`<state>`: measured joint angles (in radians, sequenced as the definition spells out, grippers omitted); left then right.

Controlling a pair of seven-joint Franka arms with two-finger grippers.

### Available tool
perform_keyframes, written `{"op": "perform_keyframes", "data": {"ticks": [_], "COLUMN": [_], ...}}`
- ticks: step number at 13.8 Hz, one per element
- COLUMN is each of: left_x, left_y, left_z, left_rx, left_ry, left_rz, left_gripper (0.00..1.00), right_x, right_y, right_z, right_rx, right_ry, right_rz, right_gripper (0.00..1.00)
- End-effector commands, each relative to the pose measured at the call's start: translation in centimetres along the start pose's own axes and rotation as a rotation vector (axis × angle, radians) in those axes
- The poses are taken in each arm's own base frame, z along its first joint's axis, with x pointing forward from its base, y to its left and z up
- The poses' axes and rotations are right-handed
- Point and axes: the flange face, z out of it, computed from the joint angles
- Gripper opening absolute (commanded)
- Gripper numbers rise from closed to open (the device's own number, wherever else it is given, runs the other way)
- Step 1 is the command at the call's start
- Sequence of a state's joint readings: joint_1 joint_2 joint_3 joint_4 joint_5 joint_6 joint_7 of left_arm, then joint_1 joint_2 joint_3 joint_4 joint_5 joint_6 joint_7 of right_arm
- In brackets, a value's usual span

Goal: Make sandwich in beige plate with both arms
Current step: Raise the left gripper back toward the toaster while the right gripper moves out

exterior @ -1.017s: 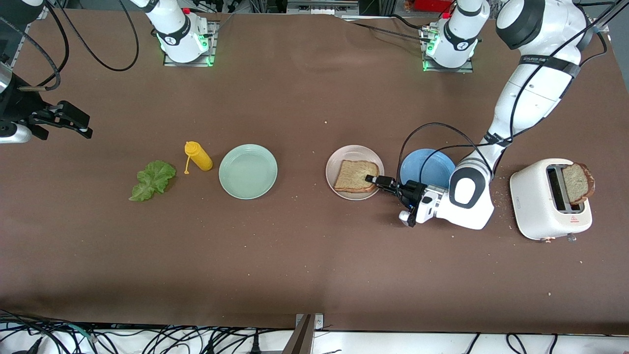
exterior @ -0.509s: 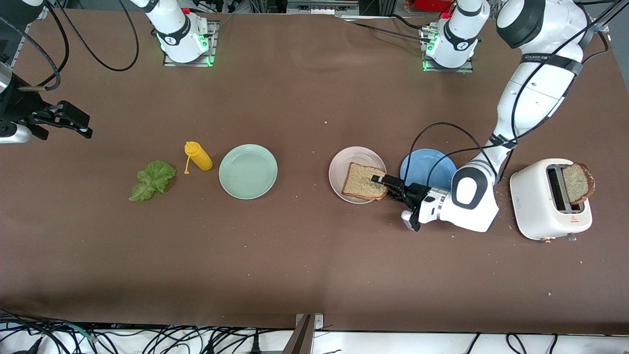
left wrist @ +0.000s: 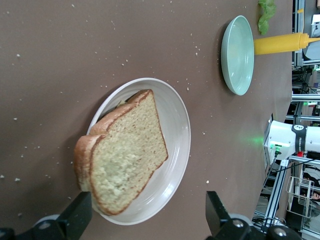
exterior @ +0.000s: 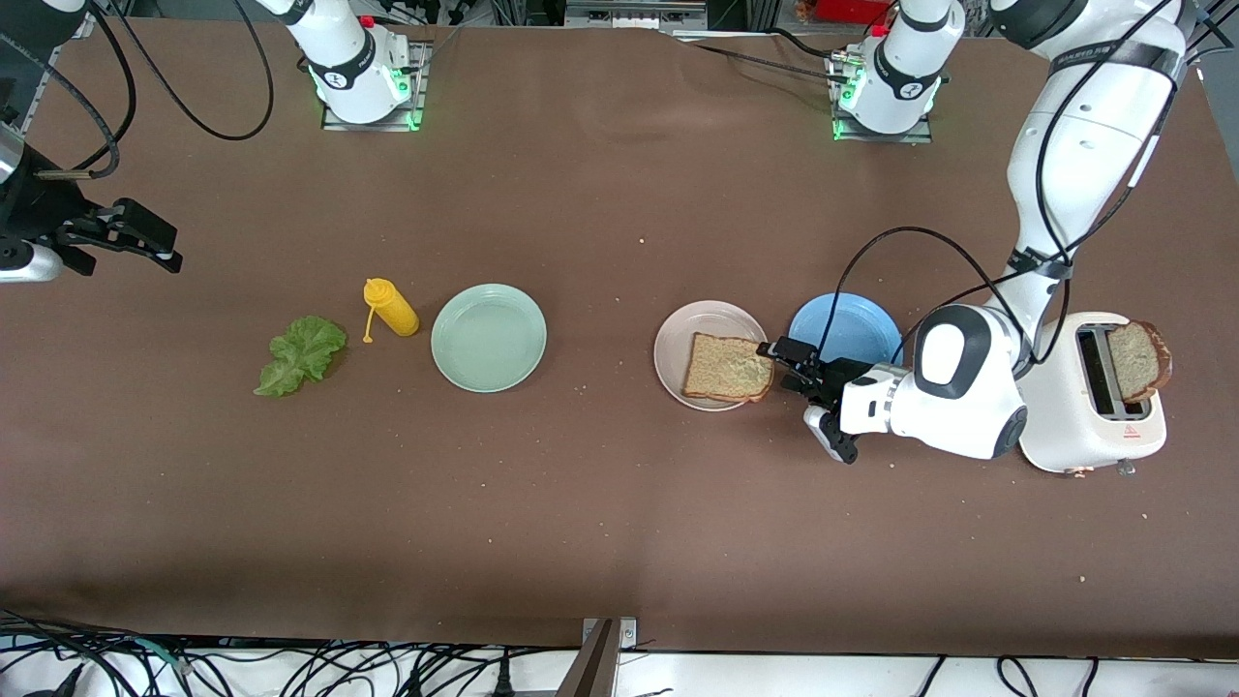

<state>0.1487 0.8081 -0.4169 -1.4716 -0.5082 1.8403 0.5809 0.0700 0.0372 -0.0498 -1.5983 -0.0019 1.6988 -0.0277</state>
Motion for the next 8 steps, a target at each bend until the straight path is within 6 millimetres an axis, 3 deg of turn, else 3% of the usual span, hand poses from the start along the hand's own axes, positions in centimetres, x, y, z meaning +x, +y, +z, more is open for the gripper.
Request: {"op": "perform_keyframes", "data": {"ticks": [1,8], "left_x": [-0.3,-2.8], "left_y": [2.3,11.2], "left_z": [-1.9,-11.3], "left_rx": [0.088,0.513], "left_ry": [-0.026,-0.091], "left_rz": [-0.026,-0.185], "left_gripper": [1.00,1.00], "right_x": [0.3,0.6], "right_y": [0.2,0.7], "right_z": [-0.4,0.4], "right_rx": [0.003,0.005], "right_ry": [0.006,-0.008], "right_rz": [0.001,0.010], "right_gripper": [1.00,1.00]}}
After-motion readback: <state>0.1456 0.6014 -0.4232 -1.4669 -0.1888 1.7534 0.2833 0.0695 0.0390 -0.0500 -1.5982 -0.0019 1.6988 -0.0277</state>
